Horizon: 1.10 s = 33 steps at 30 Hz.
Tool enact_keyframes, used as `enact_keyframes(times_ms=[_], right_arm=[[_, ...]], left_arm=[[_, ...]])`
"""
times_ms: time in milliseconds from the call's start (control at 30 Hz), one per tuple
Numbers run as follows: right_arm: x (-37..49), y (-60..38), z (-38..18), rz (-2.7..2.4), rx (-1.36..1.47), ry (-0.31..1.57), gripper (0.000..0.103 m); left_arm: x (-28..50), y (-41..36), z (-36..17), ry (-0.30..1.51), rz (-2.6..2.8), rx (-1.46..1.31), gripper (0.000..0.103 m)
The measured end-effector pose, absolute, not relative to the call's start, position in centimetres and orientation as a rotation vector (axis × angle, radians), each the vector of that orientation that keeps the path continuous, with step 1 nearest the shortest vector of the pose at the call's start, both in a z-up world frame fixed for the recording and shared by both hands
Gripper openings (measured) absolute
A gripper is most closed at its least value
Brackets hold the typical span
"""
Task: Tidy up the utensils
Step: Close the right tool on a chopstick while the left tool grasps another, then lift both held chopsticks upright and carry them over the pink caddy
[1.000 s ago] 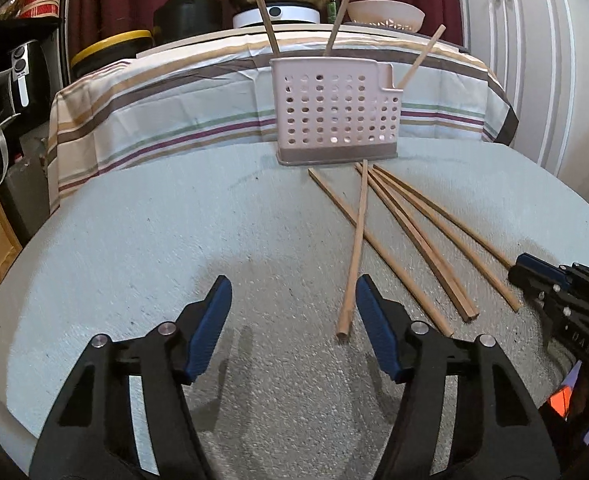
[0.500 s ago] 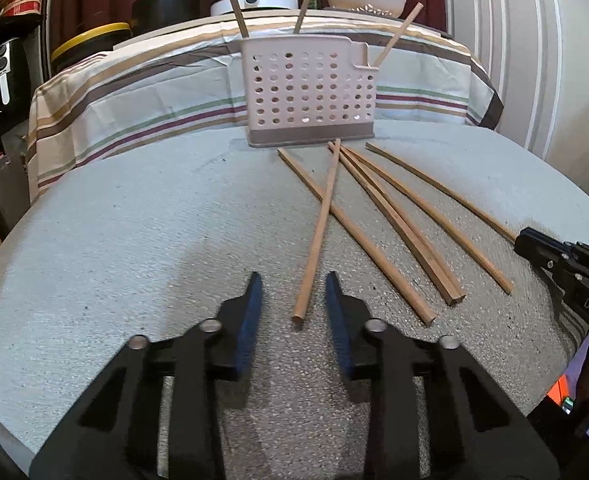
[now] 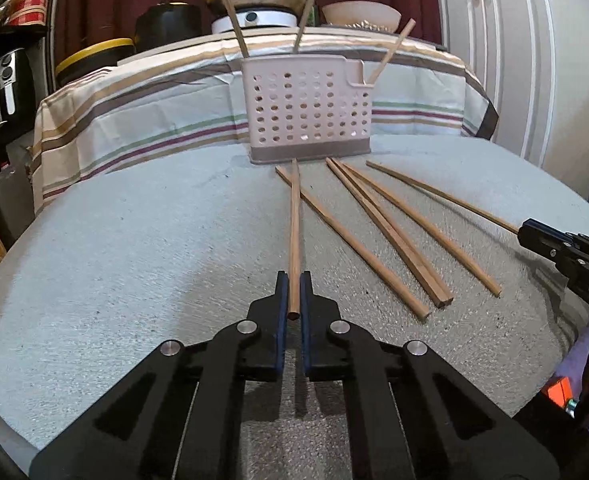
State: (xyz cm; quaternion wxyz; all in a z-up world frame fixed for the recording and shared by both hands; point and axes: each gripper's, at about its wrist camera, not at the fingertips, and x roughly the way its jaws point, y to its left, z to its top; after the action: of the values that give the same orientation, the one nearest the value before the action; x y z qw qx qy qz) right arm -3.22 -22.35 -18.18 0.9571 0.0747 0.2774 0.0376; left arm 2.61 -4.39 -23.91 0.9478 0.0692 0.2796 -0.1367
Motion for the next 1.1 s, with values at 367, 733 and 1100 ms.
enact_keyframes(times_ms=[367, 733, 1100], right_arm=[[-3.9, -22.4, -15.6, 0.063, 0.132, 0.495, 0.007], [-4.5, -23.2, -12.2, 0.043, 0.143, 0.431, 0.007], [-3.7, -23.8, -8.3, 0.04, 0.14, 0.391, 0.007]], left_arm=[[1.7, -3.3, -21.6, 0.495, -0.241, 0.128, 0.006], [1.2, -1.9, -18.4, 0.421, -0.195, 0.091, 0.006], [1.9, 0.5, -13.8, 0.415, -0.18, 0.005, 0.006]])
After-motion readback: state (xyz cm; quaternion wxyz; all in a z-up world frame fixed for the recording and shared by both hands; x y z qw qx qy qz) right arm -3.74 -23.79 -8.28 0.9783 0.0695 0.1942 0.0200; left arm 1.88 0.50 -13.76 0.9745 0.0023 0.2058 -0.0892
